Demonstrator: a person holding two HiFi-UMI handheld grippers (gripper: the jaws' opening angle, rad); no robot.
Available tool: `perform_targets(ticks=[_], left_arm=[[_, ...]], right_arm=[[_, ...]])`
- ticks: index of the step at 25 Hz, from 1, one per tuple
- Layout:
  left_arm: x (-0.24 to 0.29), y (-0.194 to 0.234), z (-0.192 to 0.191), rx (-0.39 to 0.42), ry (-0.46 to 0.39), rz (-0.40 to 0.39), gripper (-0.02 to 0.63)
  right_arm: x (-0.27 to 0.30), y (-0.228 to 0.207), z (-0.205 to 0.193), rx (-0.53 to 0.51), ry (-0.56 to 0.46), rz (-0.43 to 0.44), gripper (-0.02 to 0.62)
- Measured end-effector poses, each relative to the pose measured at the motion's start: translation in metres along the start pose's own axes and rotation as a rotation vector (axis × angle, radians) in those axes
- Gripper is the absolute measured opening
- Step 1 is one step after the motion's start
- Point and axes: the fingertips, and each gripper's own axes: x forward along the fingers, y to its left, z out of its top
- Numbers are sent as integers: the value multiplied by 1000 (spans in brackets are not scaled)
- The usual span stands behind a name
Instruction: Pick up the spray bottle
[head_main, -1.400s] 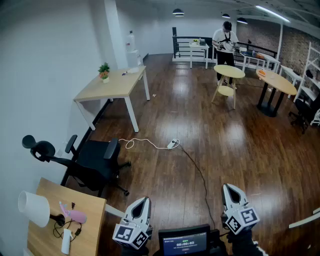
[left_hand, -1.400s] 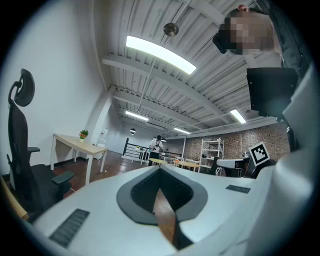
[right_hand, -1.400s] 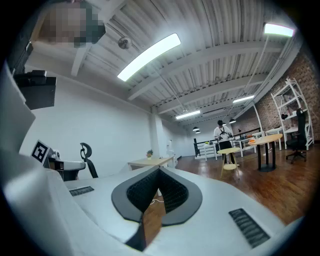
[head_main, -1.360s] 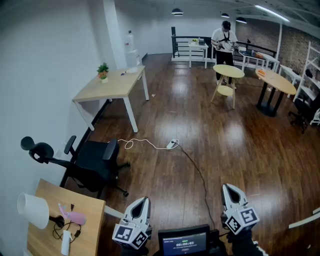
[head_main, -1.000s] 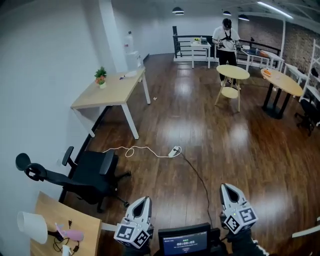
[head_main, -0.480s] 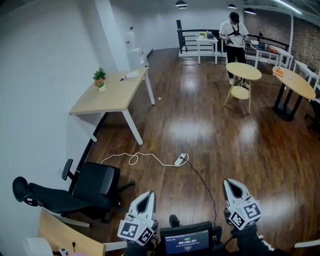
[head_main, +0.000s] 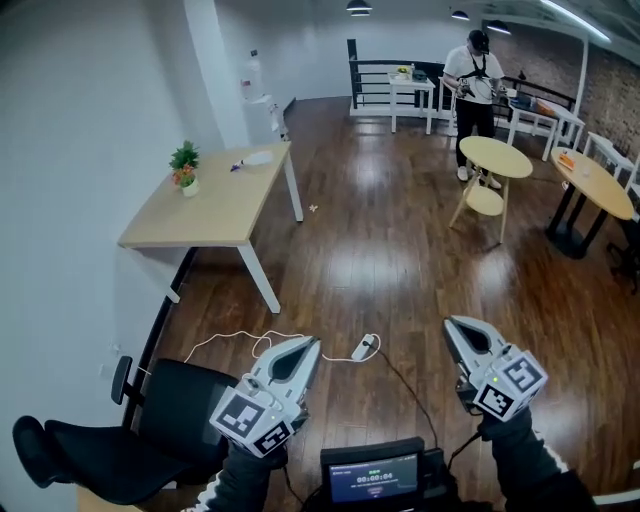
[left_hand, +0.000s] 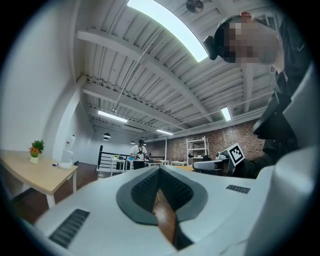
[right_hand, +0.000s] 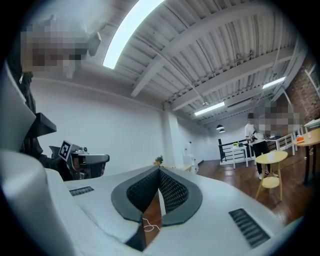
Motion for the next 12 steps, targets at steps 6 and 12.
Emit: perform_targets(ticks=[6, 12], left_arm=[[114, 101, 14, -17, 2, -62, 0], [258, 200, 18, -14, 1, -58, 0]], right_arm=[[138, -82, 17, -20, 52, 87, 8], [269, -190, 35, -45, 45, 191, 8]])
